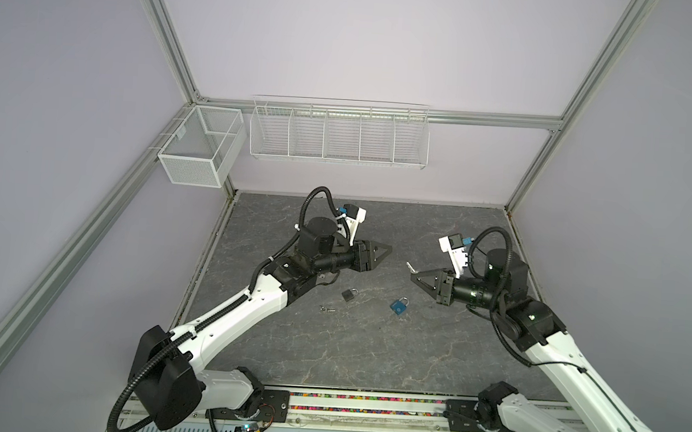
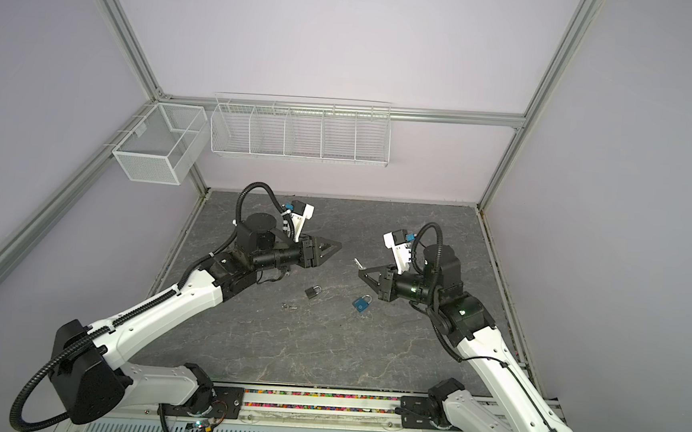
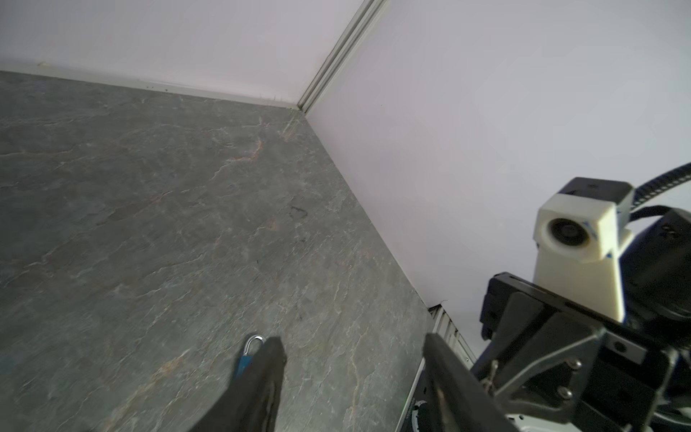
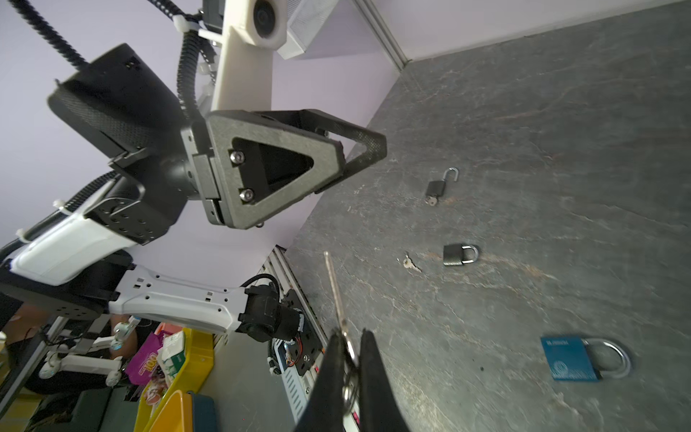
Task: Unlock with the key
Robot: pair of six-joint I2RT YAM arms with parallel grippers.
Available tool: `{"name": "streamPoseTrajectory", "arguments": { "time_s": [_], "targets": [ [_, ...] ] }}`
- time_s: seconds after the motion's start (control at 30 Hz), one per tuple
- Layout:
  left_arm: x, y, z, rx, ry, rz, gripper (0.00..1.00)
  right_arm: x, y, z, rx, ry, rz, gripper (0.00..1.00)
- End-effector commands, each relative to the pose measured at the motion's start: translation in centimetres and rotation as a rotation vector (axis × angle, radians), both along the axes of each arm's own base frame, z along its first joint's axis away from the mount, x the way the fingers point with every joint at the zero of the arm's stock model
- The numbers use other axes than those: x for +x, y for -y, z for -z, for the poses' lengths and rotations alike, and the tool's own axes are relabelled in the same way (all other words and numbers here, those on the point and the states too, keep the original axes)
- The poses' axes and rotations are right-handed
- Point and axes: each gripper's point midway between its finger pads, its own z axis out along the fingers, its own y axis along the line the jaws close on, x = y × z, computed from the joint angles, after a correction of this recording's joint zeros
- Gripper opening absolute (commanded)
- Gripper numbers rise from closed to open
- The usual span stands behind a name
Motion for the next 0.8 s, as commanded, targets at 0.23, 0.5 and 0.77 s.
{"name": "streamPoseTrajectory", "arguments": {
  "time_s": [0.23,0.5,0.77],
  "targets": [
    [-1.7,2.5,7.7,0.287,-0.051,0.051,0.60,-2.6,3.7,5.1,-0.187,-0.162,0.156,0.07],
    [-3.8,6.2,13.0,0.393,-0.049,0.185,0.61,-3.8,5.0,10.2,-0.326,-0.319,0.197,0.07],
    [-3.0,7.4,19.2,0.575,-0.067,0.235,0.66,-4.3,6.9,13.4,-0.425,-0.385,0.271,0.07]
  ]
}}
